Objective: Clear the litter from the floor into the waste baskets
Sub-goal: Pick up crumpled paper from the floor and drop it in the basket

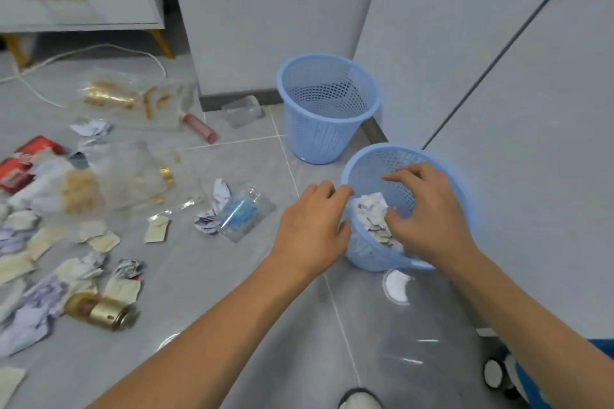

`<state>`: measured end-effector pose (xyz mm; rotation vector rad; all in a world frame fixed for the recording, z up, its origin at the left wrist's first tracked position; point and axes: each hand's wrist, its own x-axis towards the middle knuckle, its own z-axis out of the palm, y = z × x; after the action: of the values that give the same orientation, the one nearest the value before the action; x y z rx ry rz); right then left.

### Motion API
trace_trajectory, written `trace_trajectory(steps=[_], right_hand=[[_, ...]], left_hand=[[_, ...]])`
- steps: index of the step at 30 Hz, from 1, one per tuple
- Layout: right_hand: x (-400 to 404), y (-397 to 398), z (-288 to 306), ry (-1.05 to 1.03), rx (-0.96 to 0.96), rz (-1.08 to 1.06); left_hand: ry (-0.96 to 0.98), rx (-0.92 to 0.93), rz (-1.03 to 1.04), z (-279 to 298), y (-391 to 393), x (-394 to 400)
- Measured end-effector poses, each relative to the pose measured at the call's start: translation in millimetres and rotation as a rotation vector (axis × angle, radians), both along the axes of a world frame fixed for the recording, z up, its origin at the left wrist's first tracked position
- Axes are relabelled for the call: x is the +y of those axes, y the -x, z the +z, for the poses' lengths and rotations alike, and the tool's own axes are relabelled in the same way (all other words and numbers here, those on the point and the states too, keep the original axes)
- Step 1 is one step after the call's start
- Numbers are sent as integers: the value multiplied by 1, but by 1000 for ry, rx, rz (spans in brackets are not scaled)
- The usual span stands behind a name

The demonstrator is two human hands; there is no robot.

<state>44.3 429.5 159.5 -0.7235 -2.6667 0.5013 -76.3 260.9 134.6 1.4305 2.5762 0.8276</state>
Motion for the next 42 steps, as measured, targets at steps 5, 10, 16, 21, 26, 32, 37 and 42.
trace_trajectory(steps=[5, 10, 16, 21, 26, 32, 37, 42], right_hand=[[-89, 72, -13, 49, 73, 283], [-179, 135, -51, 143, -7, 544], [-282, 187, -98, 146, -140, 819], [-335, 230, -143, 97, -272, 929], [-342, 262, -191, -33, -491, 919], [-334, 251, -221, -98, -394, 963], [-322, 245, -220, -47, -395, 947], [-300, 236, -198, 35, -323, 831]], left_hand=[[11, -22, 176, -25, 24, -91], [92, -51, 401, -54, 53, -194], [161, -109, 667, -92, 64, -317], [272, -144, 871, -133, 58, -403], [371, -257, 984, -172, 47, -448], [304, -214, 1011, -193, 40, -451], [240, -218, 952, -188, 38, -439], [196, -159, 871, -155, 57, -405]])
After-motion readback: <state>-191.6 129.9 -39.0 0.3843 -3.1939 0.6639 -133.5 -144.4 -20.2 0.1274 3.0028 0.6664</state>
